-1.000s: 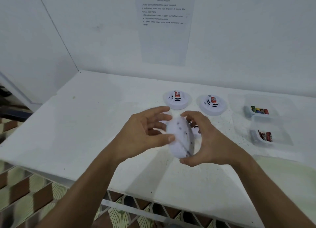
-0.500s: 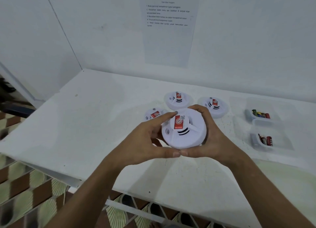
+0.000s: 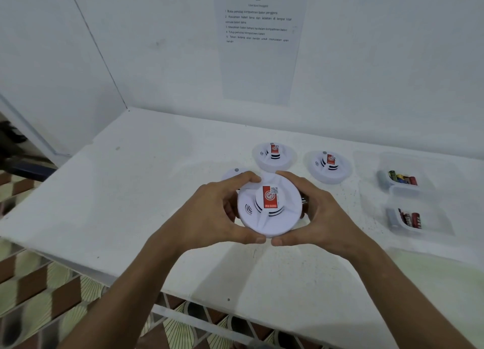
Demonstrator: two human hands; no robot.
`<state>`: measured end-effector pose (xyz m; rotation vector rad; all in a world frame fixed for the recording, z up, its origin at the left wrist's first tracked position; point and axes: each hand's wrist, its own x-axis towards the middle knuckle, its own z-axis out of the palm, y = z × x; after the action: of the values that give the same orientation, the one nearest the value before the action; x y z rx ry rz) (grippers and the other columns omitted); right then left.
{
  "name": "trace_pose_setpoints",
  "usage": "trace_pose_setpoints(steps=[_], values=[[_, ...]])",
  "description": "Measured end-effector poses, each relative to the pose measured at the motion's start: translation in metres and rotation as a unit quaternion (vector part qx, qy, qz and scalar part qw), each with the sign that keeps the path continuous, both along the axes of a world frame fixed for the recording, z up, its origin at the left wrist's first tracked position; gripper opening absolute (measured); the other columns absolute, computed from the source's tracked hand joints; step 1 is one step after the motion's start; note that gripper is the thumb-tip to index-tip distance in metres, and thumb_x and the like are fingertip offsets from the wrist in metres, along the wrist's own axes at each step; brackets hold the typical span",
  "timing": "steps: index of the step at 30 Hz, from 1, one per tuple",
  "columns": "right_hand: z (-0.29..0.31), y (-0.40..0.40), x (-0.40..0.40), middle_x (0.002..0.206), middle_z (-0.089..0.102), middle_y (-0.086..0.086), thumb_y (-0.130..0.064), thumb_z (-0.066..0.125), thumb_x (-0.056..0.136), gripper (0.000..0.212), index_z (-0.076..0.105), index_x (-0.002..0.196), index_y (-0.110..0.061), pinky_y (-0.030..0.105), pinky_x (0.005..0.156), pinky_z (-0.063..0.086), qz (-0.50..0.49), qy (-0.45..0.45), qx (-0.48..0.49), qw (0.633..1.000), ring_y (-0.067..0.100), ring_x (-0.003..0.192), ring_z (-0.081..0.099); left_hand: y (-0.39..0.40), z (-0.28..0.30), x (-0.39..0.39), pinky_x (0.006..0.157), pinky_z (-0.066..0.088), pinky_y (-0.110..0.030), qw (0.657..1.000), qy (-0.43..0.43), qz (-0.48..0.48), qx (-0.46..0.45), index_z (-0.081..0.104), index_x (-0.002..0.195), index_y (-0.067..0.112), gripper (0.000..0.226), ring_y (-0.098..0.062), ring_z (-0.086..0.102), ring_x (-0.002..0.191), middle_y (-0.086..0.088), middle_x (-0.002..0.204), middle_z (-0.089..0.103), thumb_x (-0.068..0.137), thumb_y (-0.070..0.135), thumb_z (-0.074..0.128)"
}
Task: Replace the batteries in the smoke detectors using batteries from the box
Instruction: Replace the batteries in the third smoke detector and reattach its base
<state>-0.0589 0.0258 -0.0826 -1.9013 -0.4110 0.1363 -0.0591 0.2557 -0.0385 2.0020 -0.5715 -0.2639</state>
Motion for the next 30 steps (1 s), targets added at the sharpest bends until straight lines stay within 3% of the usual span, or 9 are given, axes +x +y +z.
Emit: trace_pose_setpoints(steps=[11,17,21,25,30], values=[[0.000,0.003,0.001,0.130,0.062,-0.008,-0.036,0.094,0.050,0.099,0.047,0.138,-0.043,0.061,0.087,0.050,-0.011,-0.001,0.001,1.000,0.027,0.115,0.058,0.002,0.000,0.009,0.061,0.049,-0.026,0.999,0.027,-0.018,-0.016,0.058,0.123,0.025,0.072,-0.006,0.048,0.061,0.000,0.097,0.065,0.060,0.016,0.092],[0.001,0.002,0.004,0.132,0.060,-0.008,-0.036,0.094,0.050,0.100,0.047,0.139,-0.040,0.057,0.092,0.051,-0.015,0.004,-0.004,1.000,0.021,0.119,0.058,-0.001,0.003,0.011,0.060,0.045,-0.014,1.000,0.026,-0.012,-0.006,0.059,0.121,0.025,0.071,-0.004,0.054,0.060,0.014,0.088,0.064,0.060,0.011,0.092],[0.002,0.000,0.006,0.132,0.060,-0.008,-0.034,0.093,0.050,0.101,0.047,0.140,-0.035,0.056,0.091,0.052,-0.017,0.000,-0.003,1.000,0.020,0.119,0.058,-0.003,0.005,0.014,0.061,0.046,-0.015,1.000,0.023,-0.016,-0.004,0.060,0.120,0.025,0.070,-0.006,0.056,0.062,0.009,0.092,0.066,0.059,0.013,0.092],[0.002,-0.001,0.008,0.134,0.060,-0.007,-0.032,0.094,0.051,0.101,0.047,0.140,-0.035,0.053,0.095,0.052,-0.016,-0.002,-0.002,1.000,0.019,0.122,0.057,-0.004,0.007,0.015,0.060,0.043,-0.009,1.000,0.024,-0.013,0.002,0.060,0.118,0.024,0.069,-0.003,0.057,0.061,0.020,0.084,0.064,0.059,0.010,0.092],[0.002,-0.001,0.011,0.133,0.060,-0.007,-0.030,0.094,0.052,0.099,0.048,0.140,-0.031,0.047,0.099,0.052,-0.014,-0.010,-0.001,1.000,0.018,0.124,0.056,-0.005,0.006,0.018,0.059,0.042,-0.008,1.000,0.019,-0.017,0.008,0.060,0.117,0.024,0.066,-0.001,0.057,0.061,0.022,0.082,0.063,0.060,0.011,0.092]])
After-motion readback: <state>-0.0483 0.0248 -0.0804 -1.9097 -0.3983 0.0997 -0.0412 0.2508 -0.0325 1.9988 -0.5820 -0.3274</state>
